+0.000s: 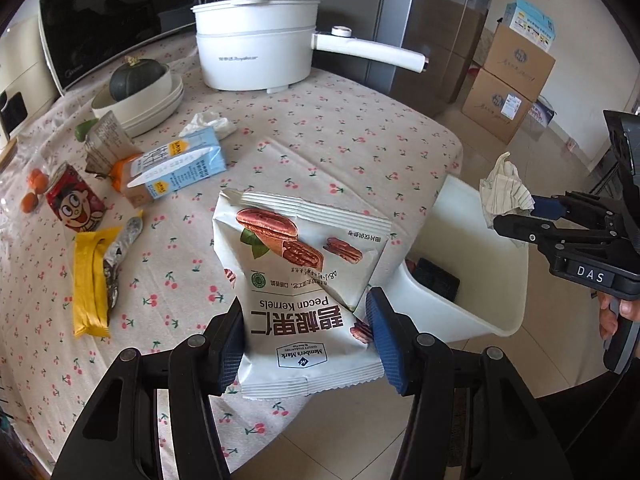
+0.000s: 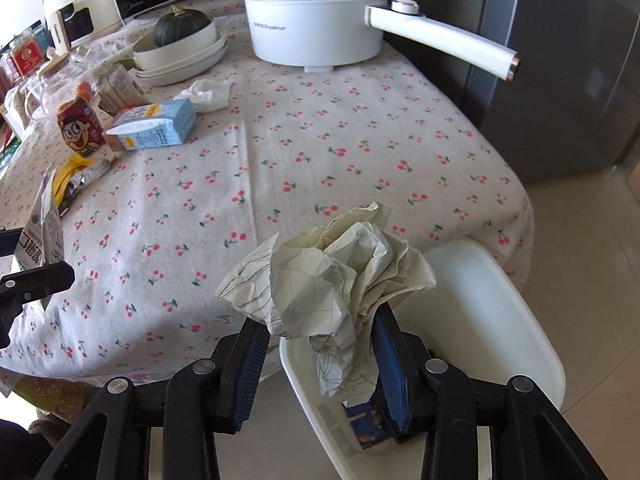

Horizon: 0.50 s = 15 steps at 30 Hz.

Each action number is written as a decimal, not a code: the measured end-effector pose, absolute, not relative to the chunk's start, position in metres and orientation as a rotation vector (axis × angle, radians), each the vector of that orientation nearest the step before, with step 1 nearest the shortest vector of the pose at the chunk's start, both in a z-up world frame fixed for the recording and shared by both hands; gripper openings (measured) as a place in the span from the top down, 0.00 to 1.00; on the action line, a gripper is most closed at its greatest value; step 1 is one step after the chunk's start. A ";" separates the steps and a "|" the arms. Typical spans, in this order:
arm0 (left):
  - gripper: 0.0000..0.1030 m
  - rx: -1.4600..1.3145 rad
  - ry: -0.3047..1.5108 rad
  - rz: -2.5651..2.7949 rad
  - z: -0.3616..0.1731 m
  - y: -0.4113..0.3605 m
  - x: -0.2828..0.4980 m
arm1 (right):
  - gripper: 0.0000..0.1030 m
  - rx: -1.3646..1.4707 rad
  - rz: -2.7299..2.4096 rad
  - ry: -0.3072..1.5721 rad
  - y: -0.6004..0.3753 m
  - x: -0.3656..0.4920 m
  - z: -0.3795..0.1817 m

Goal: Collect trash
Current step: 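Carry the pecan bag and crumpled paper over the white bin with both tools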

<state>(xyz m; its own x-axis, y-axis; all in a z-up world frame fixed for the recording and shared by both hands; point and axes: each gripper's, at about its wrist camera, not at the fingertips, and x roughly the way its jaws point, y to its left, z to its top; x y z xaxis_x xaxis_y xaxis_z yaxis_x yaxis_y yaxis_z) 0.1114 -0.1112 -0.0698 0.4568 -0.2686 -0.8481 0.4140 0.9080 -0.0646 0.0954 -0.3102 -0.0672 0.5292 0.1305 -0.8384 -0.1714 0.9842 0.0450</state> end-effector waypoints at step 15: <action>0.42 0.206 1.025 -0.583 -0.101 -0.218 0.109 | 0.55 0.006 0.073 1.019 -0.395 0.056 -0.077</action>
<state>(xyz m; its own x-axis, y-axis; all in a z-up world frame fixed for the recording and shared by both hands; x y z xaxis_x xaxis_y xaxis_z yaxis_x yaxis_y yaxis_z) 0.1090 -0.2180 -0.1007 0.3838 -0.3599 -0.8504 0.5473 0.8304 -0.1045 0.0558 -0.3946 -0.0773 0.5218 0.0637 -0.8507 -0.0583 0.9975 0.0389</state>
